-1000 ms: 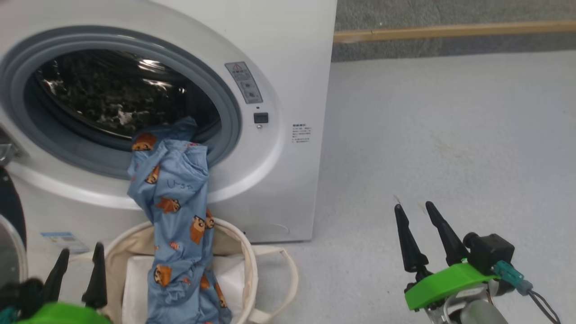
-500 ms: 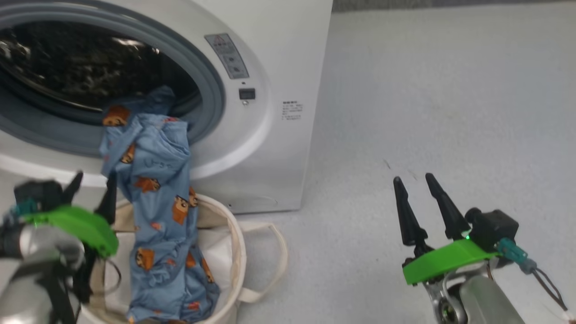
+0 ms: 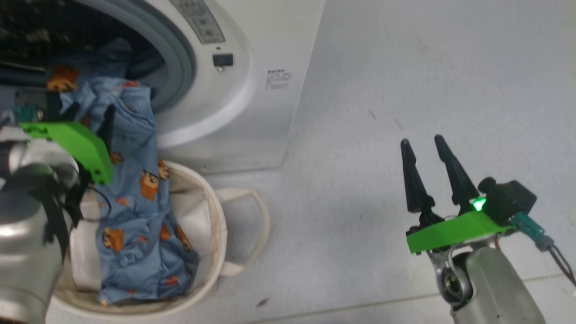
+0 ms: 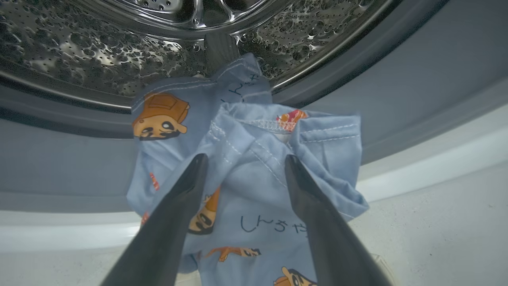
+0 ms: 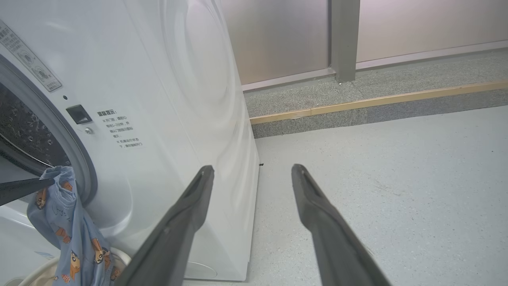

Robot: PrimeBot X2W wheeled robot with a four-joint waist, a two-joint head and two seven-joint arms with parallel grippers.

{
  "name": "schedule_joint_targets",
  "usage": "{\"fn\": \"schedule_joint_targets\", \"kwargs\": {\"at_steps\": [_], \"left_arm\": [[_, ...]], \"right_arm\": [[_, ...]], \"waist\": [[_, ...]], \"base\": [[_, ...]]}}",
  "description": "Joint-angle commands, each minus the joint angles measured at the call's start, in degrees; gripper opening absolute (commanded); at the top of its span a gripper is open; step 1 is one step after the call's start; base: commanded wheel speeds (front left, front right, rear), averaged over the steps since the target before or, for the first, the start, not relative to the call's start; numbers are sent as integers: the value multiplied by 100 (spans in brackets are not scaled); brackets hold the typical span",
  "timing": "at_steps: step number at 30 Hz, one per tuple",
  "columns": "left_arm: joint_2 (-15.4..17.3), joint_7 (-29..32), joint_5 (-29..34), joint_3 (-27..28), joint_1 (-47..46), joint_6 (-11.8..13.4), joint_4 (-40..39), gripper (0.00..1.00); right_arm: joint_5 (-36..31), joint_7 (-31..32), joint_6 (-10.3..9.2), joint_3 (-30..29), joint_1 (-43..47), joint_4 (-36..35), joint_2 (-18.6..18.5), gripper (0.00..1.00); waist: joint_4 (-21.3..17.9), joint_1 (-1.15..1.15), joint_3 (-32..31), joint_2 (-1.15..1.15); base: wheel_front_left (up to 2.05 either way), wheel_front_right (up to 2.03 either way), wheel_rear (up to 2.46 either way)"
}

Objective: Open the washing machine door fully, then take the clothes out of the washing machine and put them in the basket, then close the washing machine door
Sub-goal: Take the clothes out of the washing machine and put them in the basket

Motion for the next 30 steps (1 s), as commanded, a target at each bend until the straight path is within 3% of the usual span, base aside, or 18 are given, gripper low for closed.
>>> {"fn": "schedule_joint_targets", "kwargs": {"at_steps": [1,14,15,16,23,30], "left_arm": [[236,100,-48,48,-427,12,49,100],[395,312,-403,-82,-1235,12,843,100],[383,296,-419,-99,-1239,12,860,88],[367,292,-438,-122,-1231,12,875,0],[302,113,-607,-291,-1134,11,868,0],[325,-621,-735,-555,-820,11,575,0]], "right_arm": [[36,-53,43,82,-150,-222,14,100],[128,-53,43,60,-408,-371,14,100],[123,-53,43,40,-406,-372,14,100],[117,-53,43,24,-400,-374,14,100],[72,-53,43,28,-371,-345,14,100],[26,-53,43,31,-232,-240,14,100]], "waist": [[-46,0,360,0],[-173,0,984,0],[-171,0,987,0],[-164,0,981,0],[-77,0,825,0],[56,0,439,0]], "base": [[0,0,0],[0,0,0],[0,0,0],[0,0,0],[0,0,0],[0,0,0]]}}
